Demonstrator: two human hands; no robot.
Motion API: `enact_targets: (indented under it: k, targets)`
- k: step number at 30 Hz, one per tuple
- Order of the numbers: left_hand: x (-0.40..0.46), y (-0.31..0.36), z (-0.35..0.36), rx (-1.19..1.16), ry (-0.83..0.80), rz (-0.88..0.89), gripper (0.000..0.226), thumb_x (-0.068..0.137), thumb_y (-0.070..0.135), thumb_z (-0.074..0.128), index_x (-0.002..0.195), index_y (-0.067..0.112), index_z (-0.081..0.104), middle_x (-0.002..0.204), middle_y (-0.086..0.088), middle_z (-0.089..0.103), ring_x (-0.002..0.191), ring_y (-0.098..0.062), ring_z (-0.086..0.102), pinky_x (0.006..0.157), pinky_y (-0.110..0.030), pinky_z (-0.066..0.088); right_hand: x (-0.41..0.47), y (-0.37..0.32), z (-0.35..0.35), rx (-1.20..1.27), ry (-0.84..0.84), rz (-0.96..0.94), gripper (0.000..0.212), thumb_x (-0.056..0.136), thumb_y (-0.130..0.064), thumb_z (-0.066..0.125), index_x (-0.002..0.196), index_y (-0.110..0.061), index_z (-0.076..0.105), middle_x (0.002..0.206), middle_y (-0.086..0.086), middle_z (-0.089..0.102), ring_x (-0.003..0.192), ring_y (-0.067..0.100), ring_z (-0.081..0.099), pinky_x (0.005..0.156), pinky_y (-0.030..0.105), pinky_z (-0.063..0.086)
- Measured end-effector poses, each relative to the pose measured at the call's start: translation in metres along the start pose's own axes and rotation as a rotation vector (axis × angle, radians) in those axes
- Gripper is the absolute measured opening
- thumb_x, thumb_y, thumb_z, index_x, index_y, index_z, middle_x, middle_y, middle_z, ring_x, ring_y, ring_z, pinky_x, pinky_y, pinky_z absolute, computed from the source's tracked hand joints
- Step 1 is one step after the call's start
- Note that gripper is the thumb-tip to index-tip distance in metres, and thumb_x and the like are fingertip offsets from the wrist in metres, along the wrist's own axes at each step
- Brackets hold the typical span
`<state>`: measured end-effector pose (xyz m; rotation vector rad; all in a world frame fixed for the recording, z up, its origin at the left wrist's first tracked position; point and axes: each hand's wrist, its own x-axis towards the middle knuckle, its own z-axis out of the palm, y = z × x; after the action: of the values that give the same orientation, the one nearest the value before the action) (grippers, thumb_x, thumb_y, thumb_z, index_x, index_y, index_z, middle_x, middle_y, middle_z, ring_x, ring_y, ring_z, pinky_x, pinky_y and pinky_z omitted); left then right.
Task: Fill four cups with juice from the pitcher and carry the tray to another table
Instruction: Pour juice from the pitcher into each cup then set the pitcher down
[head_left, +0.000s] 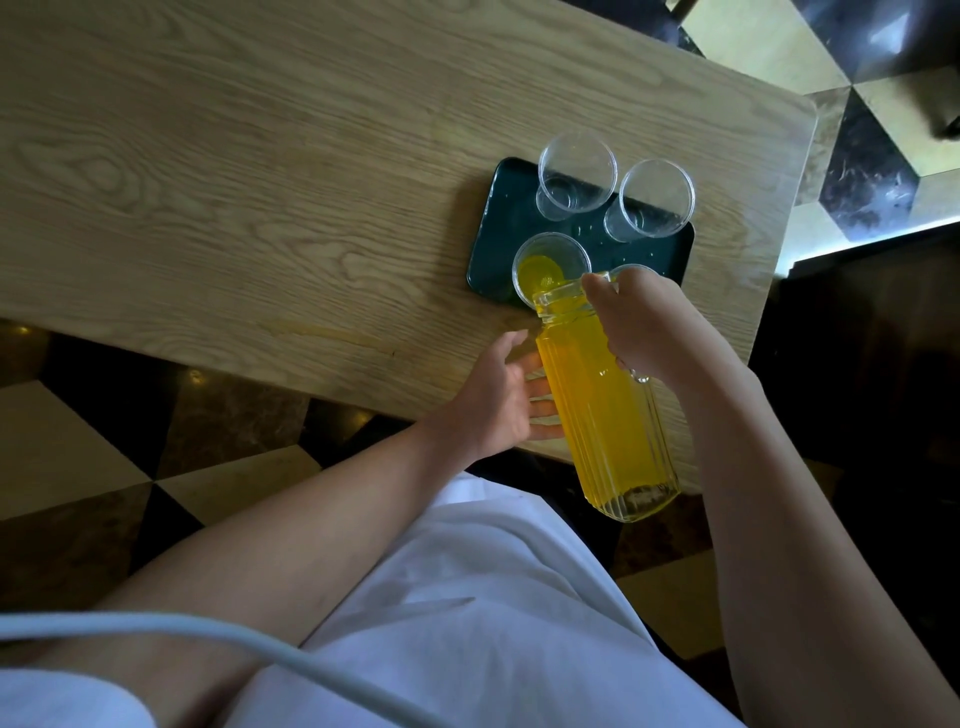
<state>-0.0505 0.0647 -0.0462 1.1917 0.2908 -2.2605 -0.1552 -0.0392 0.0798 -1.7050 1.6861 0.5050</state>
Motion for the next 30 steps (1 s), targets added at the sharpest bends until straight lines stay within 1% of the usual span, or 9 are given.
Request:
enact_targets:
  k: [3, 8, 11, 16, 18, 20, 23, 27, 30]
  targets:
    - [0.0003, -0.0002, -0.0005, -0.003, -0.001, 0.0, 0.055, 0.097, 0.059, 0.035, 0.112, 0.02, 0.071, 0.109, -0.013, 0.072, 0.113, -0.035, 0.063, 0.108, -0.058, 0.043, 0.0013, -0.0001, 0.0019, 0.048, -0.008, 0.001, 0.047, 0.098, 0.001, 0.039, 0.144, -0.004, 0.041, 0.088, 0.012, 0.043, 0.075, 0.028, 0.05, 0.062, 0.034, 0.043]
    - [0.0009, -0.0008, -0.0002, -0.004, -0.013, -0.001, 0.054, 0.097, 0.059, 0.036, 0.11, 0.02, 0.072, 0.108, -0.013, 0.073, 0.114, -0.035, 0.063, 0.109, -0.059, 0.041, 0.0072, 0.0028, 0.0019, 0.057, -0.003, -0.019, 0.028, 0.103, -0.009, 0.035, 0.124, -0.003, 0.053, 0.087, 0.018, 0.05, 0.085, 0.037, 0.06, 0.07, 0.041, 0.054]
    - [0.0012, -0.0015, 0.0011, -0.006, -0.015, -0.003, 0.054, 0.097, 0.058, 0.036, 0.111, 0.02, 0.071, 0.111, -0.014, 0.071, 0.116, -0.036, 0.062, 0.111, -0.061, 0.039, 0.0084, 0.0026, 0.0019, 0.082, -0.004, 0.007, 0.031, 0.103, -0.008, 0.035, 0.128, -0.003, 0.051, 0.089, 0.02, 0.053, 0.083, 0.036, 0.059, 0.069, 0.041, 0.054]
    - [0.0024, -0.0005, 0.0024, -0.02, -0.016, -0.006, 0.055, 0.097, 0.058, 0.035, 0.117, 0.019, 0.068, 0.117, -0.016, 0.069, 0.119, -0.037, 0.061, 0.11, -0.062, 0.04, 0.0087, 0.0019, 0.0008, 0.062, -0.034, 0.03, 0.033, 0.103, -0.011, 0.033, 0.13, -0.008, 0.051, 0.078, 0.01, 0.044, 0.064, 0.023, 0.046, 0.051, 0.031, 0.037]
    - [0.003, -0.0003, 0.0021, -0.019, -0.015, -0.004, 0.055, 0.097, 0.058, 0.035, 0.117, 0.019, 0.068, 0.117, -0.016, 0.069, 0.118, -0.037, 0.061, 0.109, -0.061, 0.041, 0.0068, 0.001, -0.001, 0.086, -0.019, 0.008, 0.028, 0.105, -0.018, 0.033, 0.118, -0.01, 0.056, 0.09, 0.021, 0.056, 0.074, 0.033, 0.056, 0.06, 0.034, 0.048]
    - [0.0035, -0.0003, 0.0023, -0.017, -0.017, -0.005, 0.055, 0.097, 0.058, 0.035, 0.117, 0.019, 0.068, 0.117, -0.015, 0.069, 0.118, -0.037, 0.062, 0.107, -0.06, 0.043, 0.0076, 0.0021, 0.0004, 0.126, -0.005, 0.022, 0.031, 0.106, -0.017, 0.032, 0.12, -0.004, 0.056, 0.099, 0.025, 0.058, 0.084, 0.037, 0.061, 0.069, 0.039, 0.054]
    - [0.0037, -0.0005, 0.0025, -0.019, -0.015, -0.008, 0.056, 0.097, 0.058, 0.035, 0.12, 0.019, 0.067, 0.12, -0.016, 0.068, 0.119, -0.037, 0.061, 0.107, -0.059, 0.043, 0.006, 0.001, 0.0008, 0.147, -0.019, 0.04, 0.031, 0.104, -0.011, 0.033, 0.127, -0.002, 0.051, 0.094, 0.022, 0.053, 0.078, 0.034, 0.057, 0.064, 0.037, 0.051]
    - [0.0043, 0.0003, 0.0014, -0.031, -0.017, -0.009, 0.055, 0.097, 0.058, 0.036, 0.118, 0.019, 0.068, 0.119, -0.016, 0.069, 0.119, -0.037, 0.061, 0.108, -0.06, 0.043, 0.0025, -0.002, -0.0028, 0.124, -0.006, 0.04, 0.035, 0.105, -0.029, 0.036, 0.097, -0.002, 0.057, 0.088, 0.021, 0.059, 0.08, 0.032, 0.059, 0.077, 0.039, 0.054]
    - [0.005, -0.0008, 0.0013, -0.036, -0.022, -0.008, 0.055, 0.097, 0.058, 0.035, 0.114, 0.018, 0.069, 0.112, -0.015, 0.071, 0.115, -0.036, 0.063, 0.106, -0.059, 0.044, 0.0025, -0.003, -0.0011, 0.226, -0.009, 0.084, 0.025, 0.103, -0.011, 0.038, 0.121, -0.002, 0.054, 0.094, 0.024, 0.057, 0.086, 0.036, 0.061, 0.076, 0.042, 0.057]
